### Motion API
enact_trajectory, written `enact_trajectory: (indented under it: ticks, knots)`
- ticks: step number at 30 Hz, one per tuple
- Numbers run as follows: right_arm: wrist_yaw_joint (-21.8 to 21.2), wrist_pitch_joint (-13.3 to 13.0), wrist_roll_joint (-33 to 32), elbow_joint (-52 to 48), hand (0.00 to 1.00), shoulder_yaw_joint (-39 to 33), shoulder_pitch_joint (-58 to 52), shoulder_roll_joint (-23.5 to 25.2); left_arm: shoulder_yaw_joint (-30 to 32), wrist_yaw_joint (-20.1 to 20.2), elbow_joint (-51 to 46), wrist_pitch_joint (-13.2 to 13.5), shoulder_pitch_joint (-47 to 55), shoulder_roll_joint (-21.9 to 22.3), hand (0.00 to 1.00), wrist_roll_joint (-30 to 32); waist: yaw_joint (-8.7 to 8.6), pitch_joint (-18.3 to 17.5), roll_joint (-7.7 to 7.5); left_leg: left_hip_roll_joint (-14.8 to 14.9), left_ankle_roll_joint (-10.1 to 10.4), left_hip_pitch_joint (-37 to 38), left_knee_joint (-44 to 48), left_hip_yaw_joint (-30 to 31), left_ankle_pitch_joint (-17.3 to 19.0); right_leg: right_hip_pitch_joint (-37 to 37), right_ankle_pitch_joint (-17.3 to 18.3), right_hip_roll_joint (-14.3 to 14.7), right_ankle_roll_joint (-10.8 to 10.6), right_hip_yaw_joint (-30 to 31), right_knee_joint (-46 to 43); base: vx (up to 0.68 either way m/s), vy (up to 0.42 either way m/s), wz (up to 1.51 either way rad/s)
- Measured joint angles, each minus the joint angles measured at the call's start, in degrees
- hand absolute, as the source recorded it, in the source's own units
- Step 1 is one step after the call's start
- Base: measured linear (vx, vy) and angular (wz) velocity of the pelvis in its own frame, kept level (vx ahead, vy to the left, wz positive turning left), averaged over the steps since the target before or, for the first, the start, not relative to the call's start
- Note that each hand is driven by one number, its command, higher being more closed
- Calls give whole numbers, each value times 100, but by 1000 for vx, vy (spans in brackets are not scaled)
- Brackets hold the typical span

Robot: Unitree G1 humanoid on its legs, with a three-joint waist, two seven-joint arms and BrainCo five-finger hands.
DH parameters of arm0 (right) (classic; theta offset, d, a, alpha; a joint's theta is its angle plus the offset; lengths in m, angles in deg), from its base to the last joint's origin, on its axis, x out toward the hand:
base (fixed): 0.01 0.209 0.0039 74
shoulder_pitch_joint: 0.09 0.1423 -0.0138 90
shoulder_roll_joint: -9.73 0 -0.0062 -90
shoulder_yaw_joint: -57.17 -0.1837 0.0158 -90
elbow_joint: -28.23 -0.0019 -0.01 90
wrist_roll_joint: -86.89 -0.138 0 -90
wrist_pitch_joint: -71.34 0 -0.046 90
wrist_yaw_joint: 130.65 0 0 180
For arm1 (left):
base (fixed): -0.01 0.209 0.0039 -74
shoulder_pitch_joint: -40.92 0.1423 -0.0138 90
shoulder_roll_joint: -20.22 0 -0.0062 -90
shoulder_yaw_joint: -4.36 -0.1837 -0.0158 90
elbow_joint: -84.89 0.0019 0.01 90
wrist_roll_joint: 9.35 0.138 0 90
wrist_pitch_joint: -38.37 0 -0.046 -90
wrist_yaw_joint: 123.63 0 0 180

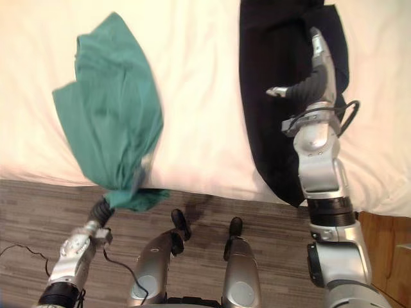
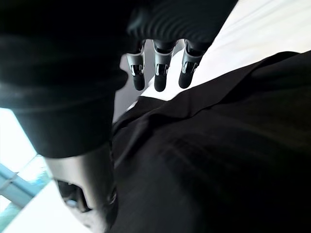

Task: Tidy the bed and pick cloth on bed and put in laundry

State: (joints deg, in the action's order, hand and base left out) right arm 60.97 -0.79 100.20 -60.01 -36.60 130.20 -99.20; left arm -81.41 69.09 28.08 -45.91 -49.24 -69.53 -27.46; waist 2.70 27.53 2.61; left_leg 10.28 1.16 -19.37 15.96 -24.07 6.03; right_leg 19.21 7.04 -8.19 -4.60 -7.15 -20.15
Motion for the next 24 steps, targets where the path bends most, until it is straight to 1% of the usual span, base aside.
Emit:
enact_trajectory:
  ticks: [1,2,3,4,5,6,7,9,10,11,12,13,15,16,17,19,22,23,24]
  knots:
    - [5,19,-56,53,0,-123,128,-11,-2,-11,77,-65,99,88,100,3,3,58,6,43,0,-4,1,2,0,146,-8,14,3,-2,-280,84,-35,-7]
    - [4,28,-69,86,0,-155,265,-61,10,-26,99,-81,167,175,100,12,24,103,40,119,-2,-2,10,7,-1,576,123,59,37,6,-765,89,-53,-11]
    - [3,21,-68,112,0,-152,315,-120,19,-31,134,-80,163,209,100,13,47,121,59,142,-2,-17,12,2,-1,641,234,95,35,-6,-591,103,-92,-7]
    - [2,57,-64,172,0,-156,381,-235,23,-61,176,-80,137,222,100,15,66,133,41,130,2,-71,69,-27,1,678,-18,128,127,-118,240,107,-136,15]
    - [0,98,-63,181,0,-172,399,-309,52,-71,175,-71,108,217,100,23,44,142,-21,74,21,-153,194,-42,16,697,-473,85,234,-194,773,120,-175,9]
    - [-10,131,-63,248,0,-138,548,-357,145,-144,181,-32,103,335,100,33,51,164,63,219,57,-344,391,-54,50,742,-546,151,311,-290,824,95,-147,-1]
    - [-21,166,-59,277,0,-134,586,-361,167,-163,194,-27,105,369,100,51,52,166,81,283,57,-407,481,-68,50,779,-555,185,324,-299,812,117,-116,-24]
    - [-82,367,-58,547,0,-145,587,-412,168,-167,402,16,105,469,100,74,-19,182,85,472,63,-621,921,-77,62,801,-555,268,325,-295,742,134,-75,-17]
    - [-129,414,-58,607,0,-154,588,-454,168,-164,430,37,105,497,100,77,-24,197,91,463,80,-679,922,-46,214,805,-552,258,330,-284,704,107,-11,-8]
    - [-179,458,-58,683,0,-178,589,-552,168,-160,451,76,105,559,100,79,-37,201,108,384,48,-675,579,-47,247,846,-549,241,334,-286,647,72,61,-24]
    - [-268,469,-72,751,0,-205,612,-664,171,-165,496,174,117,614,100,87,-4,206,131,293,27,-592,-56,-80,-146,971,-495,253,328,-294,481,49,84,-21]
    - [-288,469,-74,781,0,-236,616,-672,174,-173,539,206,86,614,100,97,-27,205,120,268,83,-582,-93,-74,-171,1012,-476,213,320,-304,441,54,119,-10]
    - [-387,472,-71,1011,0,-288,633,-673,154,-188,535,296,73,621,100,139,-15,207,123,166,82,-598,-68,-73,-171,1053,-474,113,318,-318,365,65,120,14]
    - [-442,473,-64,1167,0,-278,659,-663,142,-220,540,344,75,620,100,138,32,207,123,135,81,-600,-9,-75,-170,1040,-475,63,318,-334,347,45,101,9]
    - [-447,476,-62,1291,0,-297,721,-664,143,-288,537,361,75,612,100,138,42,202,113,118,80,-628,42,-72,-170,1032,-475,20,318,-380,346,37,95,9]
    - [-486,474,-63,1394,0,-369,743,-667,142,-344,536,369,73,594,100,136,10,201,111,113,80,-681,43,-48,-170,1032,-476,-8,319,-502,354,8,41,13]
    - [-488,310,-59,1580,0,-400,716,-639,136,-391,556,423,71,602,100,139,6,201,111,115,56,-713,10,-42,-188,1034,-476,-11,318,-595,395,-6,7,6]
    - [-491,221,-38,1649,100,-404,739,-586,137,-389,563,479,71,597,100,165,8,201,111,112,37,-720,-2,-42,-219,1034,-476,-16,318,-633,403,-30,-19,3]
    - [-490,163,2,1689,100,-402,739,-565,138,-388,563,495,70,597,100,183,8,201,111,109,33,-722,-12,-41,-242,1034,-476,-19,318,-644,404,-34,-22,6]
